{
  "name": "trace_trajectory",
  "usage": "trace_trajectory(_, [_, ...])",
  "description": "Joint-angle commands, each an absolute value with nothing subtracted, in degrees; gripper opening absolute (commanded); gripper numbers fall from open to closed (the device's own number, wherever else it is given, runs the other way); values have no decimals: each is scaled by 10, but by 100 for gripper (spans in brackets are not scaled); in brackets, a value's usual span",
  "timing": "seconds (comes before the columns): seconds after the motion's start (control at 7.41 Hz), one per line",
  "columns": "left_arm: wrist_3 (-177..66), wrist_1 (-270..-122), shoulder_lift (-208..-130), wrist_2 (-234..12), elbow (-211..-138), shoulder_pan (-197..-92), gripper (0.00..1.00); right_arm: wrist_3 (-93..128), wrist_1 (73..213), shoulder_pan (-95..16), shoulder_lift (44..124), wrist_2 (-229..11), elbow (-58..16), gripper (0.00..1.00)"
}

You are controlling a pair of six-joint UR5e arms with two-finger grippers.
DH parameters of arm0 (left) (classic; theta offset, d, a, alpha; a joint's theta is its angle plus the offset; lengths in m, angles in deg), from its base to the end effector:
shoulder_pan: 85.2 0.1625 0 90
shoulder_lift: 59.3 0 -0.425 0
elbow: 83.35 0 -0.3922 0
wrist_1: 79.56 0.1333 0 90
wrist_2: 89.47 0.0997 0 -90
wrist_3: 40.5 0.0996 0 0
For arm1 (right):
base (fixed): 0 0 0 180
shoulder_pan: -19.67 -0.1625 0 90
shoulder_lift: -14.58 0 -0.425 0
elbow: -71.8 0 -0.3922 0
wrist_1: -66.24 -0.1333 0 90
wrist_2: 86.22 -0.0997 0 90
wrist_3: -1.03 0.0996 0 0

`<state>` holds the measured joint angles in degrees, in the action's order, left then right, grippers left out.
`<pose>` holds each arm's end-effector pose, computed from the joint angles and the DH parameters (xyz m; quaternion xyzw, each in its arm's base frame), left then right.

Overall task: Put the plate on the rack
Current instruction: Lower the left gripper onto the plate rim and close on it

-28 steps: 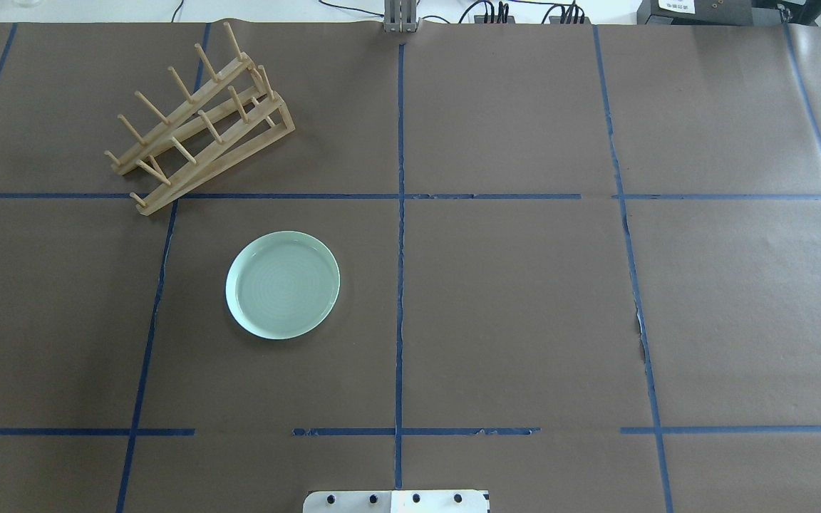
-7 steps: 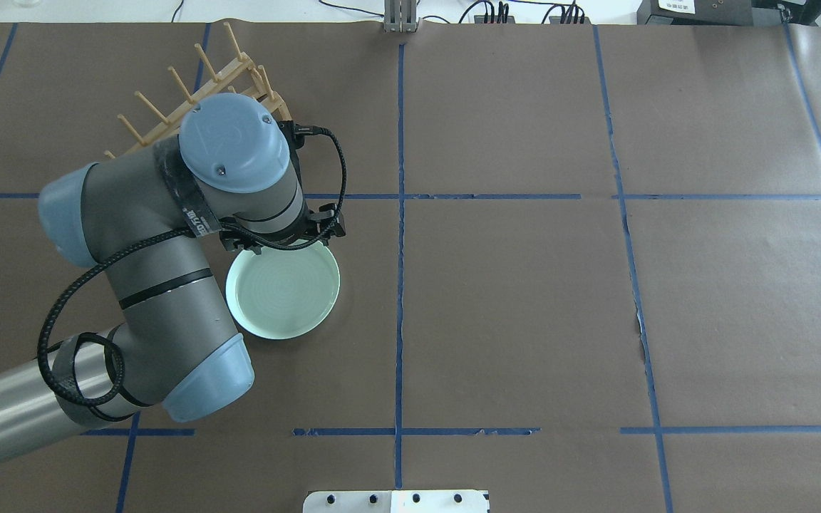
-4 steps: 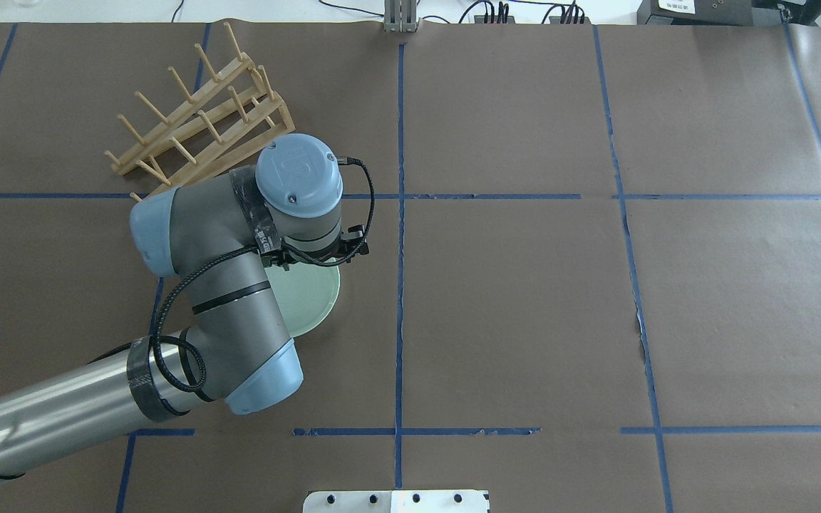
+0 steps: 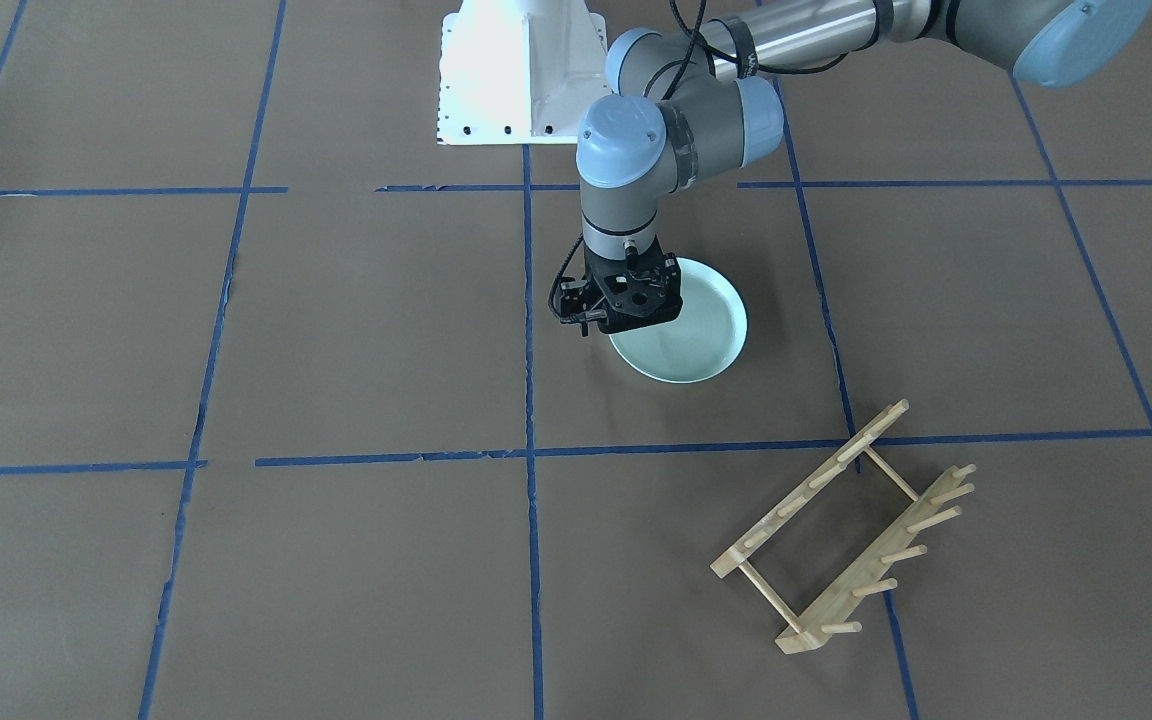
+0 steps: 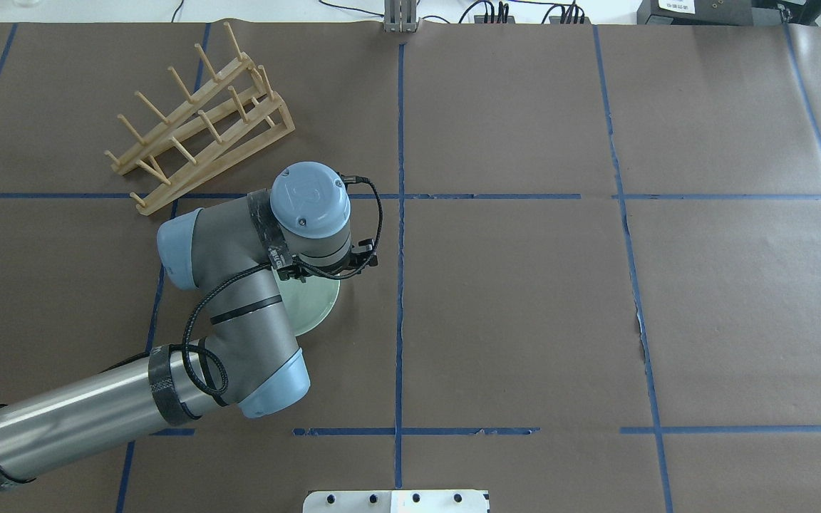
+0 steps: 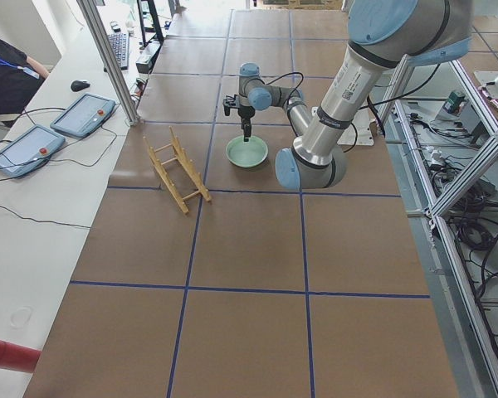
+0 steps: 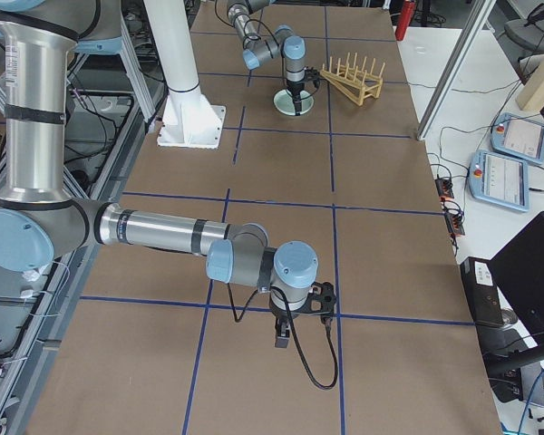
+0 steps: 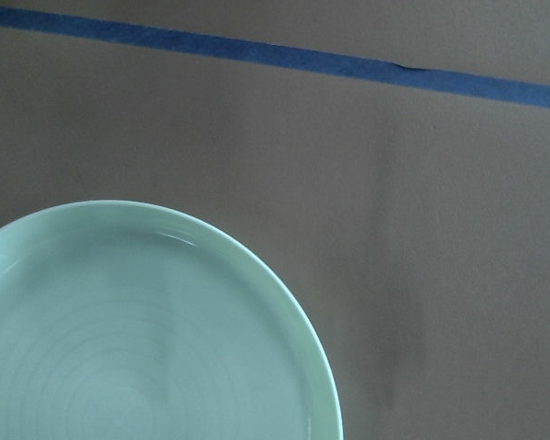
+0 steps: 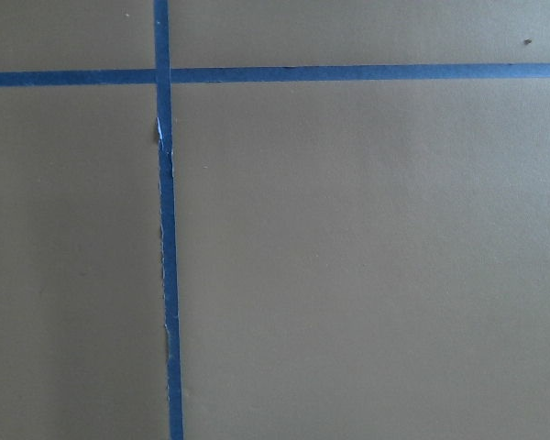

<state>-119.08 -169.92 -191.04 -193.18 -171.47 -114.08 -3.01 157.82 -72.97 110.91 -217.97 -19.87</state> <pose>0.5798 -0.4451 0.2378 0.0124 0.3591 -0.1009 0.9277 0.0869 -0.4315 0.7015 -0.0300 -0.3582 0.0080 0.9331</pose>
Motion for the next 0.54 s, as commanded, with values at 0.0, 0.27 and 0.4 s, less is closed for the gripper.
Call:
trace_trajectory(0.0, [-1193,-1733,-1892,-1933,-1713,-1137,84,-30,1578,-731,1109,-2180,-199,100])
trace_trajectory(0.27, [-1193,-1734,-1892,-1933,-1714,-1132,77,-30,1578,-731,1109,-2180,-199,100])
trace_trajectory(0.4, [-1193,-1734,-1892,-1933,-1713,-1129,73,-30,1578,-731,1109,-2180,-199,100])
